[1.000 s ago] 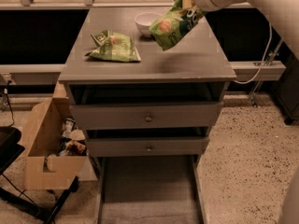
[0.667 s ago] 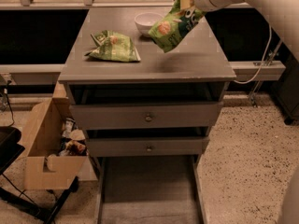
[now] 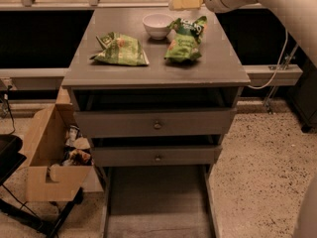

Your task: Pick green rice chip bag from bottom drawer and place on counter

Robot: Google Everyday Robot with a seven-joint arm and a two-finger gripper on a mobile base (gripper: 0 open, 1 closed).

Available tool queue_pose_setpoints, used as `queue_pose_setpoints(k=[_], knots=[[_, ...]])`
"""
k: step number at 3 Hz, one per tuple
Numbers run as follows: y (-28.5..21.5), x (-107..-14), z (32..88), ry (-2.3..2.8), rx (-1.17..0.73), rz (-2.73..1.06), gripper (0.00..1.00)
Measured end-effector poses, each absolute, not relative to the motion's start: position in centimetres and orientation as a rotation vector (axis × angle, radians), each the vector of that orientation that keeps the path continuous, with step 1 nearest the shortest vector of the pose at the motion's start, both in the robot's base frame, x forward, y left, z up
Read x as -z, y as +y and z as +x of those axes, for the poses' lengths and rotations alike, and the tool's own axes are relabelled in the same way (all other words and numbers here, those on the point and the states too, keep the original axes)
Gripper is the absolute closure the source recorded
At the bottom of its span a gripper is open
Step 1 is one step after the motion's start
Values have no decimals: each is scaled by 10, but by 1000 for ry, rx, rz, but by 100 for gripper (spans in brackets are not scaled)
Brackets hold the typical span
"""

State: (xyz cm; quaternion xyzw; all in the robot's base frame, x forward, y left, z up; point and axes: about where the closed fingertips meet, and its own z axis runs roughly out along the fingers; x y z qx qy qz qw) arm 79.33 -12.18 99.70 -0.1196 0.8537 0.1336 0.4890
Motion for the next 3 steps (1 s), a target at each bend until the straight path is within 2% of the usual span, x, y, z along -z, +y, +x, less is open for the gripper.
queue_pose_setpoints(k=[2,3], knots=[[-118,-1017,792,2046,-357,-297,0],[-114,-1072,769,1947,-316,-369,0]])
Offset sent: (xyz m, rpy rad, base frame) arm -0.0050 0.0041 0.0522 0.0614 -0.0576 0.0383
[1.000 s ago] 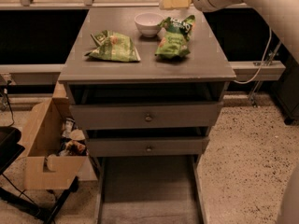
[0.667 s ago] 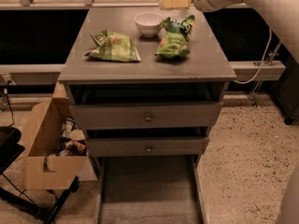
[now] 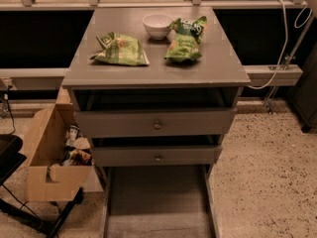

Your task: Pick green rice chip bag from bottom drawer and place on counter

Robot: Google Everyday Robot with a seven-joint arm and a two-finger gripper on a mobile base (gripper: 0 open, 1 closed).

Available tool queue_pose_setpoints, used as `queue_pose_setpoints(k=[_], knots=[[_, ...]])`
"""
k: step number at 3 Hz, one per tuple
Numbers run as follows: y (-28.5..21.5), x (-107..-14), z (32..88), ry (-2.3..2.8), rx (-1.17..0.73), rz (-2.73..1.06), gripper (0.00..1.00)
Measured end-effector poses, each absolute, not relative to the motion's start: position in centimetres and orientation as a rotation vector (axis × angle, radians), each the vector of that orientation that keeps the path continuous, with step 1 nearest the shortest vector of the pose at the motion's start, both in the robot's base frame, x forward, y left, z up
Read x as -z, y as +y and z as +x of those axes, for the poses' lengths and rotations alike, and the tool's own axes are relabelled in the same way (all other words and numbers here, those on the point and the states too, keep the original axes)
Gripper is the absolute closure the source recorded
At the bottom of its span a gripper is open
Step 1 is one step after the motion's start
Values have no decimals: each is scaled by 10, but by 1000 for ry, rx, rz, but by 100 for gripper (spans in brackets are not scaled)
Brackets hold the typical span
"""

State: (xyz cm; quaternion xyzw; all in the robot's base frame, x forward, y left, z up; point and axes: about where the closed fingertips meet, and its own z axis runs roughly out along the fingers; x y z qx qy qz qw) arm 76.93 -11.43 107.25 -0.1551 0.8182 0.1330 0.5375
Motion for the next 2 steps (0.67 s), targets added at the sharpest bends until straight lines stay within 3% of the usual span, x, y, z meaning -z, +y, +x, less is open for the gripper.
queue_pose_setpoints(k=[2], knots=[[-173,-1142,684,1818,-170,-326,0]])
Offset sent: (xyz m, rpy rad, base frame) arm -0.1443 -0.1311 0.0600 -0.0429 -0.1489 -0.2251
